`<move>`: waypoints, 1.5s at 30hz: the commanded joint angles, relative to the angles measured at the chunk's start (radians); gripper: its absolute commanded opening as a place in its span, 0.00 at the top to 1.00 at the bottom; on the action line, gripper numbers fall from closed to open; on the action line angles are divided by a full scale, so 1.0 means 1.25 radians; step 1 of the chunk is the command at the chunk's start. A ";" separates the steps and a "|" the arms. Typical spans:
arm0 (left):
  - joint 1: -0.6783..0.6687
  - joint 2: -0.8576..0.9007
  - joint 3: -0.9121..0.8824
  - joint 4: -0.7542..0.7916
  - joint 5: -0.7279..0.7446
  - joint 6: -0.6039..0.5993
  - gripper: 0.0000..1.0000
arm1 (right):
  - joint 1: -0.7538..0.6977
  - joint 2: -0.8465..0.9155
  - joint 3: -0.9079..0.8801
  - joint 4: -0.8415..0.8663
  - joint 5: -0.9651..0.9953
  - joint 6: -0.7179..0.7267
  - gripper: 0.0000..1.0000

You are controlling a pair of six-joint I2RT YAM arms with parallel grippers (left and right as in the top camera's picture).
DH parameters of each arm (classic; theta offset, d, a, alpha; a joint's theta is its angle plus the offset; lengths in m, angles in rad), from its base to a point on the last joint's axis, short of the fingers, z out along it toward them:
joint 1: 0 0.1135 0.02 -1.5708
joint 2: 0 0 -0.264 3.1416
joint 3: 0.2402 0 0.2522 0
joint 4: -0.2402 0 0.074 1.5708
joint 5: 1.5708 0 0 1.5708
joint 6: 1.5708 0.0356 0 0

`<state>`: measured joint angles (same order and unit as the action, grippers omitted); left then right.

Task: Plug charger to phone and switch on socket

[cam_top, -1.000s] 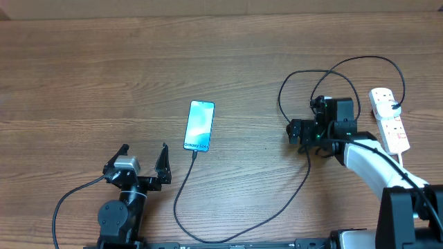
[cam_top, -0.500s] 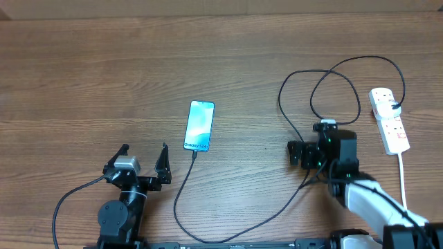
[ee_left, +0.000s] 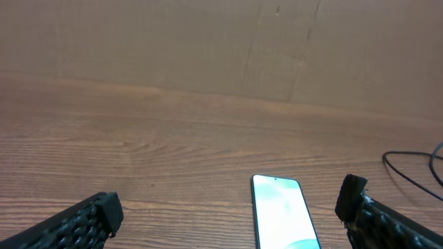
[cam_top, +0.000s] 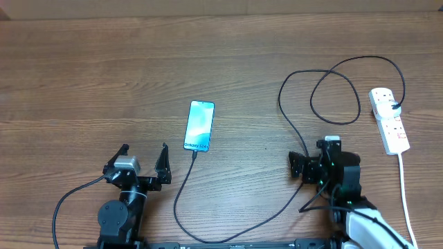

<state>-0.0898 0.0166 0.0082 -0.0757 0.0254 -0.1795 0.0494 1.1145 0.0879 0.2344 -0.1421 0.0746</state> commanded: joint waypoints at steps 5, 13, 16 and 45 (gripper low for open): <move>0.005 -0.009 -0.003 -0.001 -0.002 0.015 0.00 | 0.002 -0.081 -0.051 0.003 -0.001 0.024 0.00; 0.005 -0.009 -0.003 -0.001 -0.002 0.015 0.00 | 0.002 -0.161 -0.064 -0.056 -0.001 0.027 0.00; 0.005 -0.009 -0.003 -0.001 -0.002 0.015 0.01 | 0.002 -0.188 -0.064 -0.079 -0.001 0.027 0.00; 0.005 -0.009 -0.003 -0.001 -0.002 0.015 0.01 | 0.002 -0.499 -0.064 -0.247 -0.008 0.025 0.00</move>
<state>-0.0898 0.0166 0.0082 -0.0757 0.0250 -0.1795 0.0494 0.5255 0.0181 -0.0769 -0.1478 0.1043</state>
